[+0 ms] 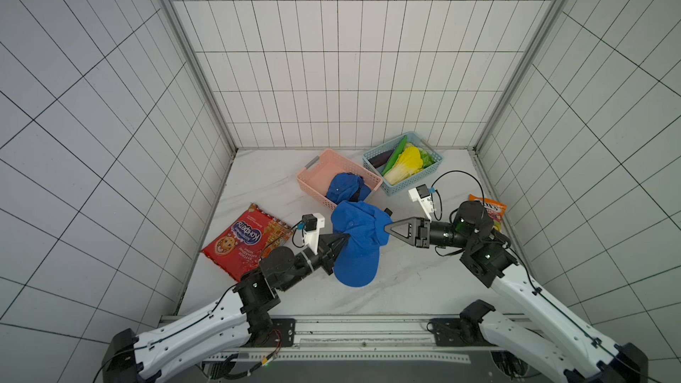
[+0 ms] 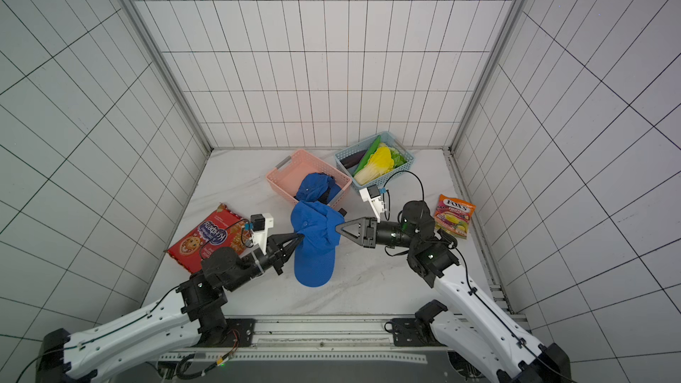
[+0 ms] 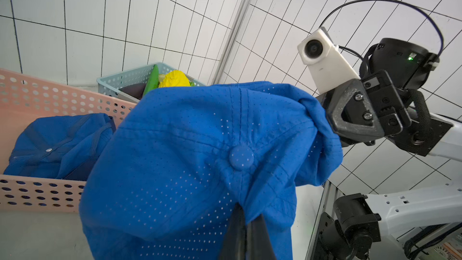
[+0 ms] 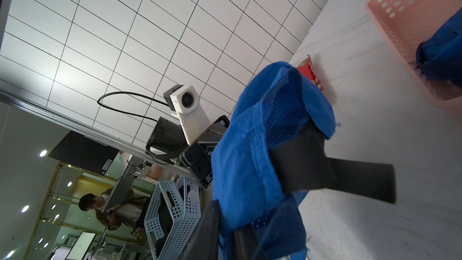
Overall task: Turn the baseball cap inside out
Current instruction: Turn over the baseball cap.
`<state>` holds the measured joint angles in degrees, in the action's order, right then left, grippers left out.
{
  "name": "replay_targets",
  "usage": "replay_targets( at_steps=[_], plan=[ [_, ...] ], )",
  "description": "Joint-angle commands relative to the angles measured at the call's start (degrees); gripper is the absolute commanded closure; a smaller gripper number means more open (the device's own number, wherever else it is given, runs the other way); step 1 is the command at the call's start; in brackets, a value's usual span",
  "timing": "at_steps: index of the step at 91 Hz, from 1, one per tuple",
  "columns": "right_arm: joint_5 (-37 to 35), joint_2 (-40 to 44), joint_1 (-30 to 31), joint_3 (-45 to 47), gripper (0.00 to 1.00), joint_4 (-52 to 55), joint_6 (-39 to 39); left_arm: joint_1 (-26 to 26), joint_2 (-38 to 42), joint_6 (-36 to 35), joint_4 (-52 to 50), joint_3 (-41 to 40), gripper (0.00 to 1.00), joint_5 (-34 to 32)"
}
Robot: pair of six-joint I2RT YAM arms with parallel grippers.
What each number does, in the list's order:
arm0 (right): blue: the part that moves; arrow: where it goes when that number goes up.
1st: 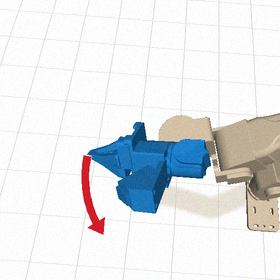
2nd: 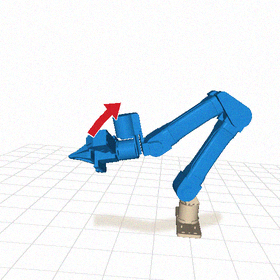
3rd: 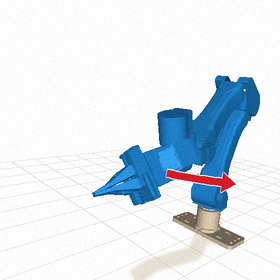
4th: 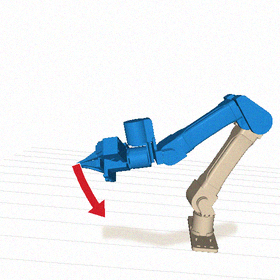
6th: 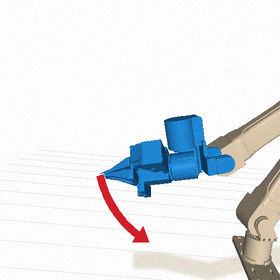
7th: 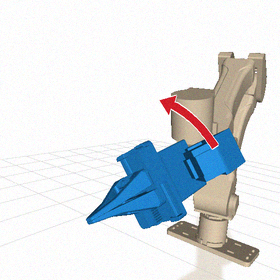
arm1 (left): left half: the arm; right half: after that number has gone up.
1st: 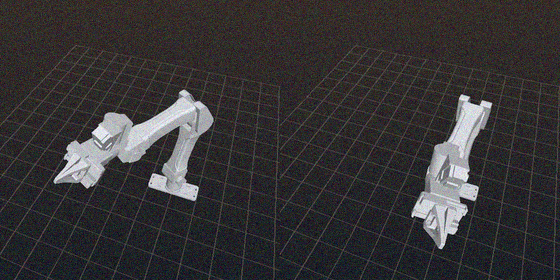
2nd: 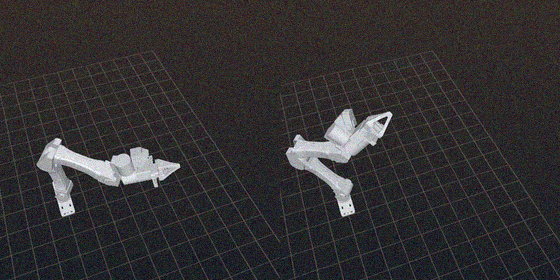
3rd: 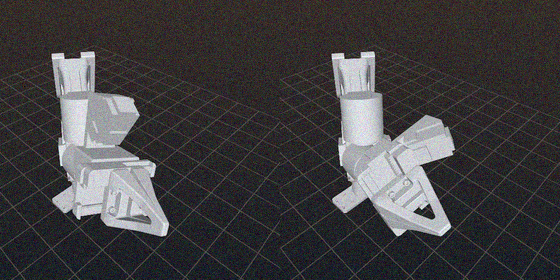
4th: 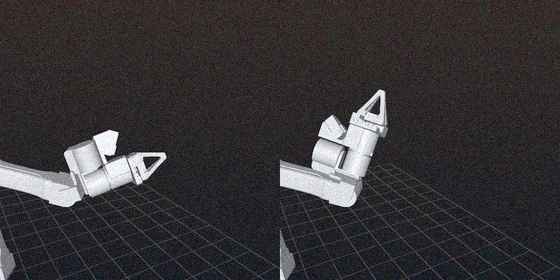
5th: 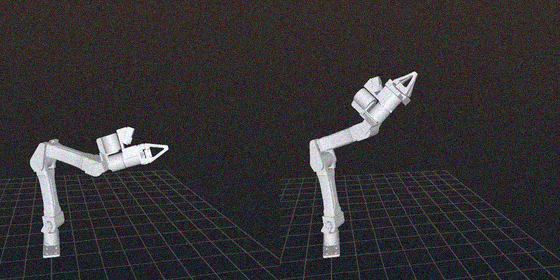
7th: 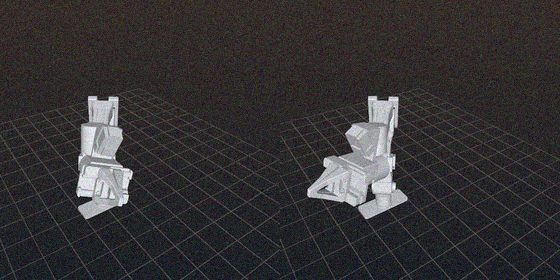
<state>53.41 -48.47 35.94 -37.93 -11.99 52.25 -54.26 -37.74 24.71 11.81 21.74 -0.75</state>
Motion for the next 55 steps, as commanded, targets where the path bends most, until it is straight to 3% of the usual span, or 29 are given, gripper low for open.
replay_targets(
  at_steps=[1, 17, 28, 55],
  plan=[
    [1.51, -0.14, -0.46, -0.96, 0.85, -4.18, 1.94, 0.30, -2.25, -0.03, -0.99, 2.13, 1.00, 1.90],
    [0.80, -0.70, -0.39, -1.31, 0.92, -4.19, 1.82, 0.30, -6.18, 0.32, 1.78, 3.66, 1.00, 3.94],
    [-1.97, -0.29, -0.43, -0.71, 0.98, -2.43, 1.23, 0.30, -6.33, 2.06, 2.85, 3.18, 1.00, 0.71],
    [-7.75, 2.64, -4.32, 3.78, 1.00, 2.87, 3.20, 0.38, 4.36, 7.01, 1.19, -2.46, 1.00, -7.24]
  ],
)
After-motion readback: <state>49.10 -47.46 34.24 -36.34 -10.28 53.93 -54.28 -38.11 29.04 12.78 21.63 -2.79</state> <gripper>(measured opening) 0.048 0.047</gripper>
